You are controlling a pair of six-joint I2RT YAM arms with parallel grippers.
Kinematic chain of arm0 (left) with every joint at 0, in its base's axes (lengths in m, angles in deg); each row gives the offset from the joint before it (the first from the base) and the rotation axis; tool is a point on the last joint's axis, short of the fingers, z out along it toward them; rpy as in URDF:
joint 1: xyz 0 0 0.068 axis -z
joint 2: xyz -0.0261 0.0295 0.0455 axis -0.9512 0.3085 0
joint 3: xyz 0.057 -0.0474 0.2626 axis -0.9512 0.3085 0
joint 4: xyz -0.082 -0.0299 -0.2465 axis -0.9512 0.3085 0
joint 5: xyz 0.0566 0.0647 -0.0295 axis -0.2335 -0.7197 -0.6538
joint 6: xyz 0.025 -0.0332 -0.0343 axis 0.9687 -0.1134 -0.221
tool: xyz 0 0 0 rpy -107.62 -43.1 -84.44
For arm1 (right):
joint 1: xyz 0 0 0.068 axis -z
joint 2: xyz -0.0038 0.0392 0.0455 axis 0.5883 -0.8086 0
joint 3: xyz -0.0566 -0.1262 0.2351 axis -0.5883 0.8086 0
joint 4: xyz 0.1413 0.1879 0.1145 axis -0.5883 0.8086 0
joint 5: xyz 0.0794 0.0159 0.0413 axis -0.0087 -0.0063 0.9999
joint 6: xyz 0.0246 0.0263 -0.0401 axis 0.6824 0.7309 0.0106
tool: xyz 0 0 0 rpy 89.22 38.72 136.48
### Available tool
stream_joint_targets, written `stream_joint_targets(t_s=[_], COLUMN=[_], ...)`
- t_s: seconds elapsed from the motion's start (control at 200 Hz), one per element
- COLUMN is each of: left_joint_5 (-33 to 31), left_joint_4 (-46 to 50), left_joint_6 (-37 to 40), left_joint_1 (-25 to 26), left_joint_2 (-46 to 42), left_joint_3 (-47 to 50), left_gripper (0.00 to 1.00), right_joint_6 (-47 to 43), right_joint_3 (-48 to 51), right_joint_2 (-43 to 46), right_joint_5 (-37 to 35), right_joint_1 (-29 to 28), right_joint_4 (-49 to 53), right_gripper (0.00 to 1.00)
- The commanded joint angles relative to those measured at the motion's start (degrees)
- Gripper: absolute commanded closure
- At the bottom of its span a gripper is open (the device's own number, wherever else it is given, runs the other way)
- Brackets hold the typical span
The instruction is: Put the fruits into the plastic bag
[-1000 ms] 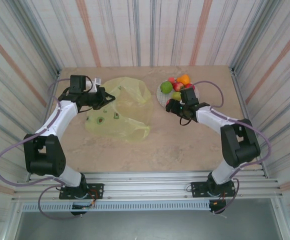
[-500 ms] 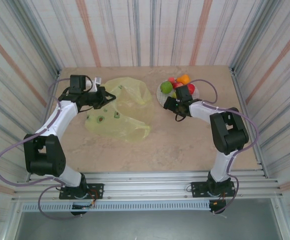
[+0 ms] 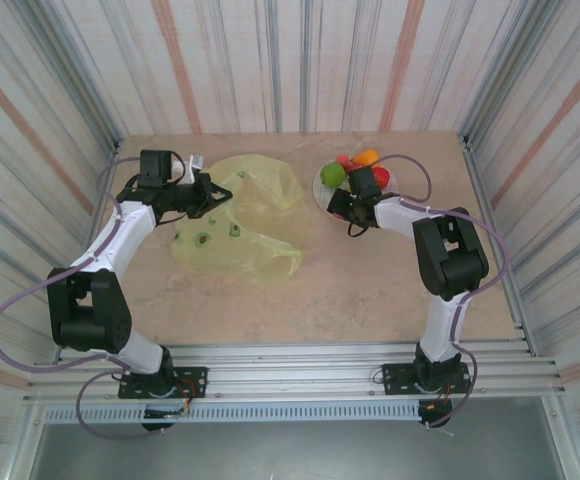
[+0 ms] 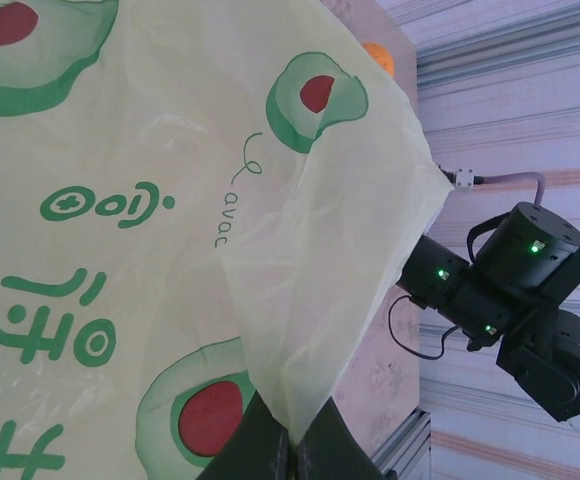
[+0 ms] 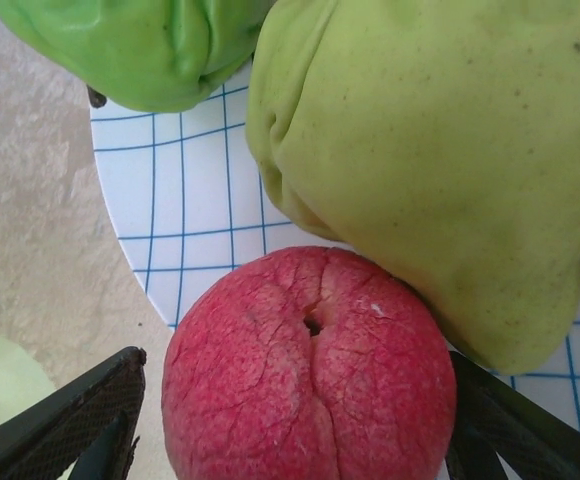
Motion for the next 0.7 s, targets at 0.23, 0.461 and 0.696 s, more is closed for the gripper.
stream_joint_targets(t_s=[0.23, 0.461, 0.696], left_joint_5=[2.09, 2.46, 3.65], left_joint_4=[-0.97, -1.22, -2.5], left_joint_6=[-0.5, -0.83, -2.32], left_joint_1=[-0.37, -0.36, 0.16], left_joint_2=[-0.43, -0.76, -1.32], left_joint_3=[0.97, 1.07, 1.49], left_gripper=[1.0, 1.0, 1.0], right_joint_6=[0.27, -0.91, -3.93], right_joint_3=[-0.58, 5.03, 15.13], right_joint_2=[0.42, 9.0, 19.62], right_joint_5=[-0.93, 1.33, 13.92], right_joint_1=[0.6, 0.62, -2.08], right_joint_4=[-0.17, -1.97, -7.44], right_gripper=[0.38, 0.43, 0.48])
